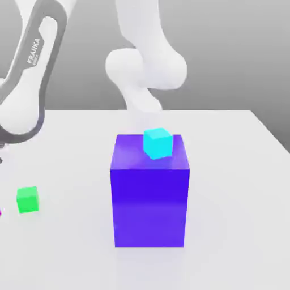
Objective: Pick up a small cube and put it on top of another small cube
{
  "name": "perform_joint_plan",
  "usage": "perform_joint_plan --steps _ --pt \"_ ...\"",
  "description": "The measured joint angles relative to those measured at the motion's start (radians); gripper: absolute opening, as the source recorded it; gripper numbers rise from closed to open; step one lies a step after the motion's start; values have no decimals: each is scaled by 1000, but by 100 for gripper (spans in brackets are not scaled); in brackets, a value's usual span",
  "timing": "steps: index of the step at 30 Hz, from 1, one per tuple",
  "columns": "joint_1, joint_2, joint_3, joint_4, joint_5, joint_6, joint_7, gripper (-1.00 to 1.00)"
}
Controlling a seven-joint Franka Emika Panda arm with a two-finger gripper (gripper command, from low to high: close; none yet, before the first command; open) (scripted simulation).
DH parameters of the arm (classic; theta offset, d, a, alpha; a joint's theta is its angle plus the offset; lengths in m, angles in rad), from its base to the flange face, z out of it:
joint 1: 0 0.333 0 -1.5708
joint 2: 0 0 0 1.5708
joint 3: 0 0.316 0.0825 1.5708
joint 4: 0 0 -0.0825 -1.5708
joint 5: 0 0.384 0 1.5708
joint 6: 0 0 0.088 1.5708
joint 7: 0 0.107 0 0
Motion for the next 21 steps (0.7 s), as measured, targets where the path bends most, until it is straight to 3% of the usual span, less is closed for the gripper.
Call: perform_joint_plan --steps 5,11,14,17,18,21 --pt "-29 -122 -60 -148 -88 38 250 -100" --pt "-132 -246 -87 -316 -287 83 610 -100" --pt "-144 -184 -70 -330 -253 155 612 -100" --pt "-161 -85 -26 -327 -146 243 538 -100" --pt "-176 -55 -3 -326 -109 269 511 100" --pt "-176 -55 -3 -326 -109 269 511 100"
